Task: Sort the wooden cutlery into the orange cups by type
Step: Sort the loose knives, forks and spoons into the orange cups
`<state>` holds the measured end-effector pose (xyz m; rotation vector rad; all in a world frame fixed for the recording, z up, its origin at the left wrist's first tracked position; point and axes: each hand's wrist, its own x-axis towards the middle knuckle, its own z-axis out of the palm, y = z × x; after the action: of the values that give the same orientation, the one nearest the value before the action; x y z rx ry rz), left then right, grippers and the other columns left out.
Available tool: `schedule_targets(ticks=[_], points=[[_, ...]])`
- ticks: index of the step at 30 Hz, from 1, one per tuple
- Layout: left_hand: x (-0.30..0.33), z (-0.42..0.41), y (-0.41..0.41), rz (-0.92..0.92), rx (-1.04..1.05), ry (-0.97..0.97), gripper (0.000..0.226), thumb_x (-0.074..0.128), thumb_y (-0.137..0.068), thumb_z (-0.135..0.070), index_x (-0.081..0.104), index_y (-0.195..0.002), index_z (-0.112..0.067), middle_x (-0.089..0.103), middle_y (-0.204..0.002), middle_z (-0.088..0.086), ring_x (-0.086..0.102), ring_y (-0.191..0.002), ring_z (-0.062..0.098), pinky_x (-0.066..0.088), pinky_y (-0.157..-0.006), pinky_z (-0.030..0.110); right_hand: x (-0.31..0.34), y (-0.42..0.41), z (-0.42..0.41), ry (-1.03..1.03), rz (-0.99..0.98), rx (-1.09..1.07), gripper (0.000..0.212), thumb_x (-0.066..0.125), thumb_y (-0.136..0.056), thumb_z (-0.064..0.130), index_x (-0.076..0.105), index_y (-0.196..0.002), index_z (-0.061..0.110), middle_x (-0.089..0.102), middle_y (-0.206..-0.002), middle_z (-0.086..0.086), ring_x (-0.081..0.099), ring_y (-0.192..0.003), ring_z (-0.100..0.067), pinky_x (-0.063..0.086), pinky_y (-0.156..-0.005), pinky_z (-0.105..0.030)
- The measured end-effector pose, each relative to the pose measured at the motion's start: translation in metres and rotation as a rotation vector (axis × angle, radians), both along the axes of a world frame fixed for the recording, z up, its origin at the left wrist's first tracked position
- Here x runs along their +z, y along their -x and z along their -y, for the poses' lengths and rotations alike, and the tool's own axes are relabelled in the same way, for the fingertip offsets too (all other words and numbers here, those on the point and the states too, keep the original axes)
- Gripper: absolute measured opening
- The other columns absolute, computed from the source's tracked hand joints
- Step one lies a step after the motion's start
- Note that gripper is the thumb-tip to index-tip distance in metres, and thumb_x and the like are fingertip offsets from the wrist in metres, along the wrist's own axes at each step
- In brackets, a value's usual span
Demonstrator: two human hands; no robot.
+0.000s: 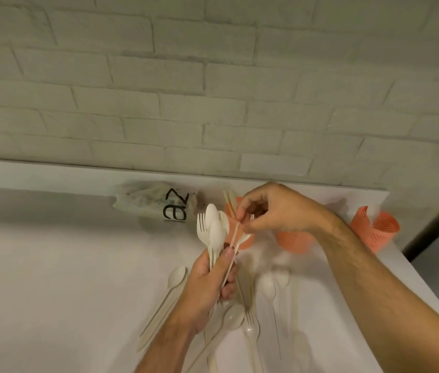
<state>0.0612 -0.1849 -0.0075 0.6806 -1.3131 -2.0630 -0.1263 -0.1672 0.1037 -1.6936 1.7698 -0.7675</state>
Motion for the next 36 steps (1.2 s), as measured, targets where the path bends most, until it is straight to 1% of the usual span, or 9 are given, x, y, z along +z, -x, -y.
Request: schedule_targets(ticks=[5,10,15,20,24,28,31,34,36], points=[[0.001,-0.003,0.005,0.009,-0.009,0.083,0.01,0.056,-0.098,-0.019,0.057,-0.097,-0.009,0.048,-0.07,0.006,0.037,-0.049,0.013,0.033,-0.045,0.023,-0.007,0.001,-0.004,-0.012,0.018,-0.077,0.024,0.091,-0.066,0.023,0.076,-0.085,0.024,0.076,-0.085,-0.001,0.071,-0.081,-0.017,0.055,-0.085,-0.04],[0.006,-0.008,0.016,0.006,-0.001,0.135,0.006,0.057,-0.098,-0.011,0.056,-0.101,-0.007,0.057,-0.074,0.008,0.041,-0.053,0.014,0.036,-0.049,0.024,-0.018,0.012,-0.002,0.029,0.282,-0.145,0.027,0.085,-0.074,0.004,0.073,-0.093,0.018,0.073,-0.079,0.001,0.068,-0.074,-0.008,0.053,-0.068,-0.02],[-0.003,-0.008,0.02,0.12,0.015,0.179,0.015,0.056,-0.098,-0.011,0.055,-0.084,-0.008,0.049,-0.066,0.005,0.044,-0.057,0.016,0.038,-0.053,0.026,0.0,0.043,0.016,0.473,0.676,-0.407,0.019,0.069,-0.087,-0.005,0.071,-0.091,0.014,0.068,-0.079,-0.001,0.066,-0.074,-0.016,0.053,-0.064,-0.025],[-0.005,-0.009,0.023,0.14,0.088,0.181,0.008,0.053,-0.1,-0.008,0.054,-0.1,-0.001,0.059,-0.074,0.01,0.056,-0.062,0.02,0.046,-0.06,0.029,0.004,0.07,0.059,0.723,0.317,-0.44,0.018,0.07,-0.086,-0.003,0.069,-0.091,0.015,0.066,-0.083,0.008,0.066,-0.085,-0.022,0.06,-0.074,-0.037],[-0.003,-0.009,0.026,0.195,0.068,0.25,0.007,0.055,-0.098,-0.009,0.052,-0.094,-0.004,0.058,-0.071,0.004,0.049,-0.056,0.017,0.041,-0.056,0.029,-0.033,0.07,0.089,0.518,0.152,-0.347,0.016,0.073,-0.085,0.0,0.072,-0.094,0.013,0.067,-0.084,0.011,0.067,-0.082,-0.017,0.06,-0.078,-0.039],[-0.001,-0.01,0.025,0.243,0.096,0.331,0.008,0.058,-0.096,-0.009,0.055,-0.092,-0.015,0.061,-0.07,-0.001,0.048,-0.054,0.013,0.041,-0.055,0.025,-0.043,0.063,0.088,0.376,-0.041,-0.24,0.02,0.076,-0.086,0.011,0.072,-0.102,0.021,0.072,-0.105,0.006,0.064,-0.096,-0.006,0.045,-0.088,-0.02],[-0.001,-0.01,0.023,0.278,0.093,0.386,0.013,0.06,-0.095,-0.012,0.057,-0.092,-0.025,0.064,-0.069,-0.006,0.05,-0.056,0.009,0.043,-0.056,0.023,-0.014,0.049,0.063,0.142,0.133,-0.021,0.024,0.07,-0.089,0.008,0.074,-0.109,0.022,0.074,-0.102,0.016,0.067,-0.102,-0.008,0.051,-0.09,-0.023],[-0.002,-0.009,0.022,0.289,0.092,0.404,0.016,0.06,-0.095,-0.012,0.058,-0.092,-0.027,0.064,-0.07,-0.006,0.048,-0.055,0.007,0.041,-0.055,0.02,0.003,0.04,0.039,-0.162,0.182,0.325,0.025,0.066,-0.092,0.012,0.075,-0.113,0.023,0.075,-0.109,-0.007,0.068,-0.102,-0.023,0.048,-0.091,-0.039],[-0.002,-0.007,0.02,0.29,0.082,0.416,0.017,0.061,-0.094,-0.012,0.06,-0.092,-0.028,0.065,-0.071,-0.005,0.048,-0.055,0.006,0.04,-0.054,0.02,0.005,0.038,0.032,-0.242,0.141,0.423,0.026,0.064,-0.092,0.011,0.075,-0.113,0.022,0.074,-0.112,-0.009,0.066,-0.101,-0.017,0.047,-0.092,-0.036]])
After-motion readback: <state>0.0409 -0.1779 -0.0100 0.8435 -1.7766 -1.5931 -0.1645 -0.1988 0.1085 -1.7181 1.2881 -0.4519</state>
